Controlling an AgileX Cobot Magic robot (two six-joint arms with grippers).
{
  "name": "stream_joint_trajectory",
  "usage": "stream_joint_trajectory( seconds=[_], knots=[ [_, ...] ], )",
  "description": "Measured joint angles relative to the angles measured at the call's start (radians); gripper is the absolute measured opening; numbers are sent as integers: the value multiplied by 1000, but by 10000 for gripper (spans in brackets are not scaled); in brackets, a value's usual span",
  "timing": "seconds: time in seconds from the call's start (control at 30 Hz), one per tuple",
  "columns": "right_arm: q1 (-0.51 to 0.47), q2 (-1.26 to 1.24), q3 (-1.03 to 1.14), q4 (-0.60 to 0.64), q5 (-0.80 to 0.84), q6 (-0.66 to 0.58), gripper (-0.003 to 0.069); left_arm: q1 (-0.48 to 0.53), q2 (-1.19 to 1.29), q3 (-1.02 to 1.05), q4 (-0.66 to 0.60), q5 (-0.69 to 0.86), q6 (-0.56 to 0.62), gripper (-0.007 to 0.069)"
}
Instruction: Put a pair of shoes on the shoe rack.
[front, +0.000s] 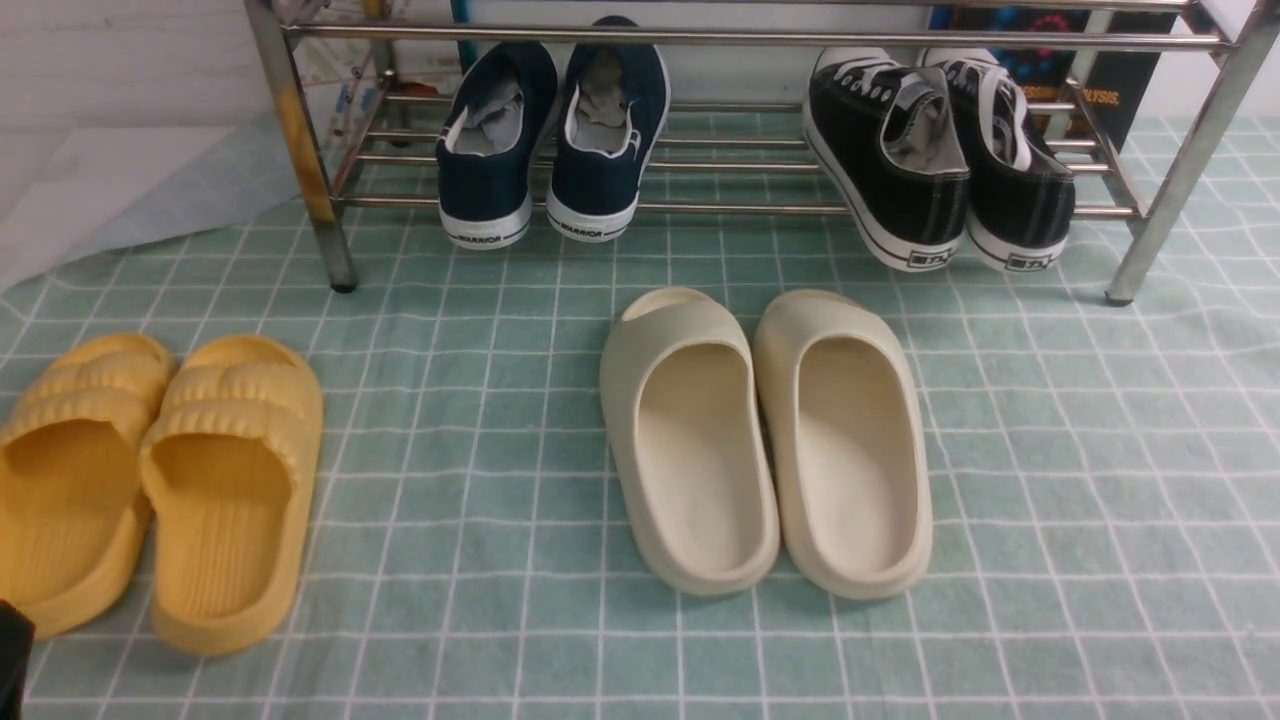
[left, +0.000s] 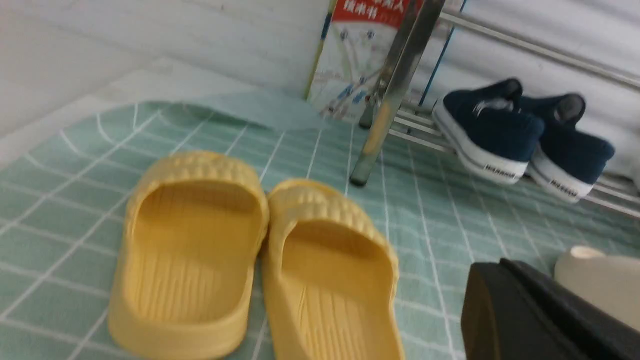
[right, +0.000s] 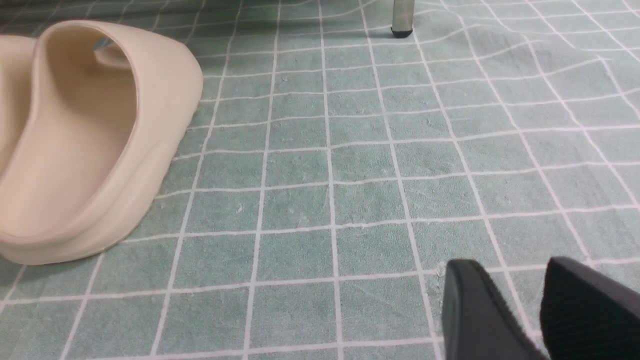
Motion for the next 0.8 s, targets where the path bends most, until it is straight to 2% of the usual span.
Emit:
stream_joint_trajectory(
  seconds=[0.07, 0.27, 0.43, 0.63, 0.8],
  knots=[
    [0, 0, 0, 0, 0, 0, 239, 0, 0, 0, -17, 103, 0, -10],
    [0, 0, 0, 0, 0, 0, 239, -32, 0, 3, -44, 248, 30, -3],
    [0, 0, 0, 0, 0, 0, 239, -73, 0, 3, -51, 259, 87, 0],
    [0, 0, 0, 0, 0, 0, 239, -76, 0, 3, -53, 260, 106, 0],
    [0, 0, 0, 0, 0, 0, 239, -76, 0, 3, -84, 260, 185, 0]
  ],
)
